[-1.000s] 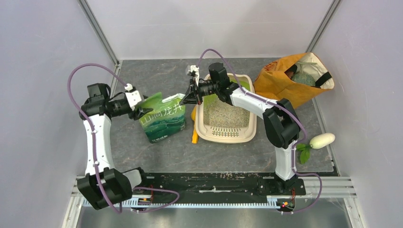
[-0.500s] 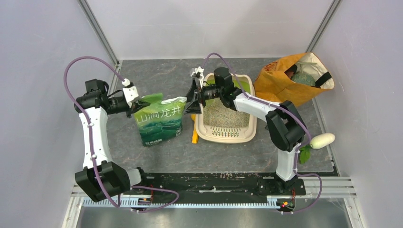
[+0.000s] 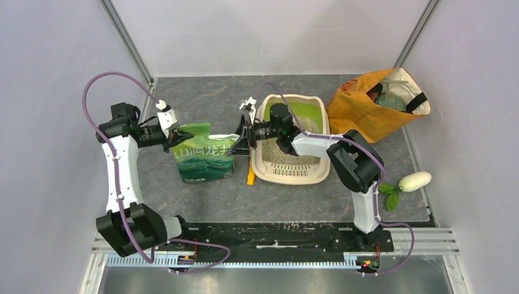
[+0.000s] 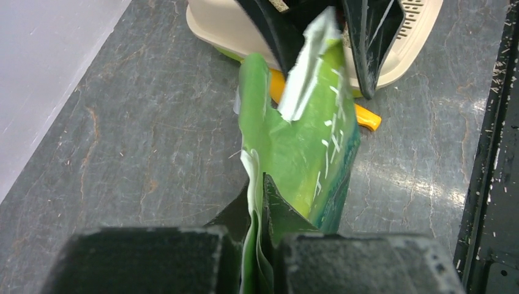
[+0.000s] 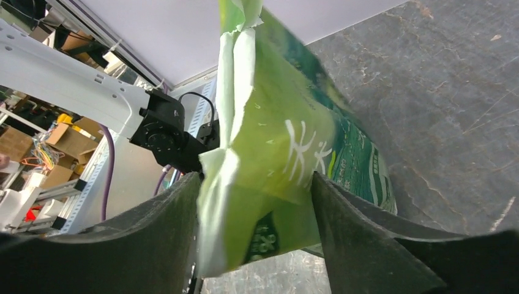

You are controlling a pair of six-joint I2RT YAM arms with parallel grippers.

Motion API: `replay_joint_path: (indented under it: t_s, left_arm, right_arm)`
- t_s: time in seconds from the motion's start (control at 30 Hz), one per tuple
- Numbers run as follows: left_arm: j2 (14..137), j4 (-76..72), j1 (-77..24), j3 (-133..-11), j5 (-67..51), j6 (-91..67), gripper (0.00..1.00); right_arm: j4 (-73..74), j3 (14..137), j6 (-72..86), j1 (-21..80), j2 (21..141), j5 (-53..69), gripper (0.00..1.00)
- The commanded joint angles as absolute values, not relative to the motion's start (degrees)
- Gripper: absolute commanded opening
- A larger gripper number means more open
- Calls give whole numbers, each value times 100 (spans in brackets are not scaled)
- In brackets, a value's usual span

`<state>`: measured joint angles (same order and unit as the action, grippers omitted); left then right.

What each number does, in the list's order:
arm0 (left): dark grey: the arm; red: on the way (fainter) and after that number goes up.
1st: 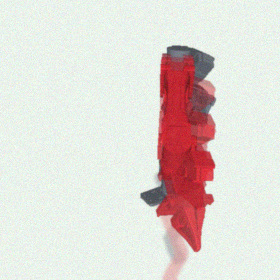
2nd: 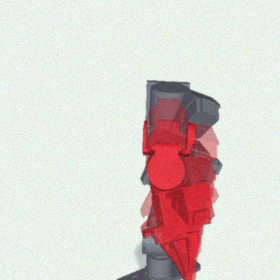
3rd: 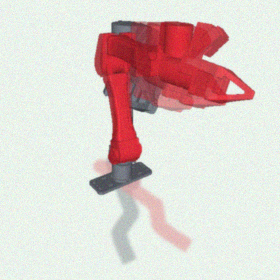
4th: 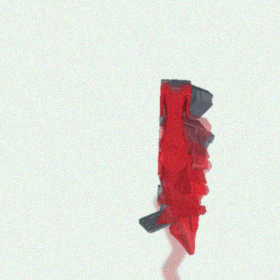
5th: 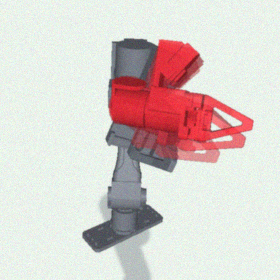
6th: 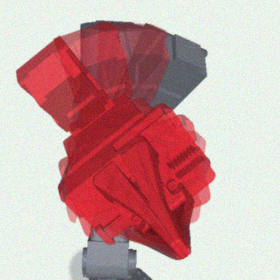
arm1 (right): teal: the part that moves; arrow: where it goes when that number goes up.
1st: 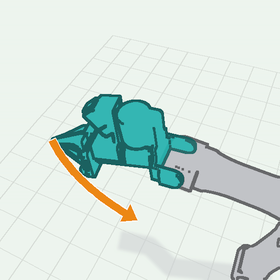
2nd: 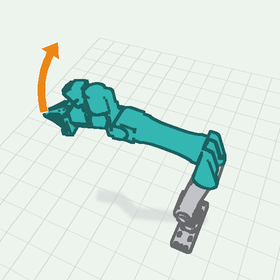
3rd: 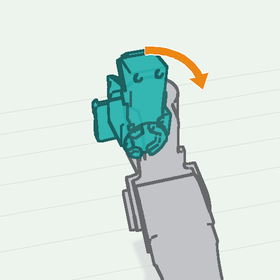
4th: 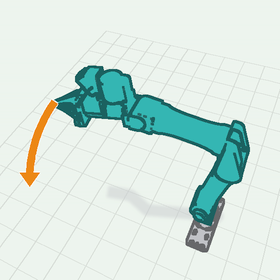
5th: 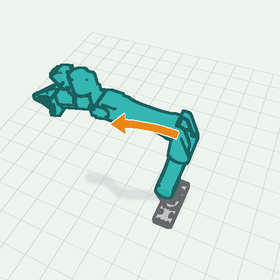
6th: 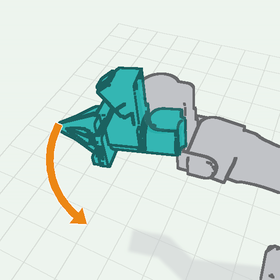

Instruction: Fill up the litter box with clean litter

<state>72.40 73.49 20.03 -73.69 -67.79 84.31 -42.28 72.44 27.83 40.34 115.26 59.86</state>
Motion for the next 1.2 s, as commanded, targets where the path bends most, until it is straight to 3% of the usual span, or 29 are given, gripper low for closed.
replay_joint_path:
  t_s: [0.0, 0.07, 0.17, 0.23, 0.3, 0.43, 0.5, 0.7, 0.93, 1.17]
  left_arm:
    - [7277, 6674, 2030, -7322, -6811, 7613, 2]
    - [7264, 6531, 2026, -7313, -6643, 7422, 2]
    - [7242, 6133, 2038, -7216, -6347, 6775, 2]
    - [7268, 6037, 2039, -7161, -6138, 6552, 2]
    - [7313, 6042, 2039, -7072, -5922, 6489, 7]
    - [7444, 6520, 2071, -7277, -5757, 6769, 65]
    - [7487, 6785, 2138, -7655, -5917, 6885, 83]
    - [7212, 7221, 2230, -8677, -6569, 7537, 86]
    - [6317, 9046, 1771, -7908, -5889, 11084, 84]
    - [6078, 7617, 1428, -6782, -5454, 10724, 84]
  right_arm:
    - [-4833, 7181, 2922, 4216, 11505, 5906, 62]
    - [-4739, 7198, 2861, 4197, 11509, 5898, 43]
    - [-4382, 7181, 2530, 4121, 11462, 5909, 23]
    - [-4203, 7225, 2389, 4041, 11432, 5930, 11]
    - [-4038, 7341, 2347, 3987, 11413, 5983, 6]
    - [-3884, 7433, 2384, 3973, 11364, 6157, 6]
    - [-3793, 7482, 2417, 3973, 11394, 6195, 6]
    - [-3697, 7570, 2544, 3972, 11438, 6263, 8]
    - [-3665, 7714, 2762, 3973, 11548, 6385, 9]
    - [-3703, 7770, 2904, 3971, 11549, 6475, 10]
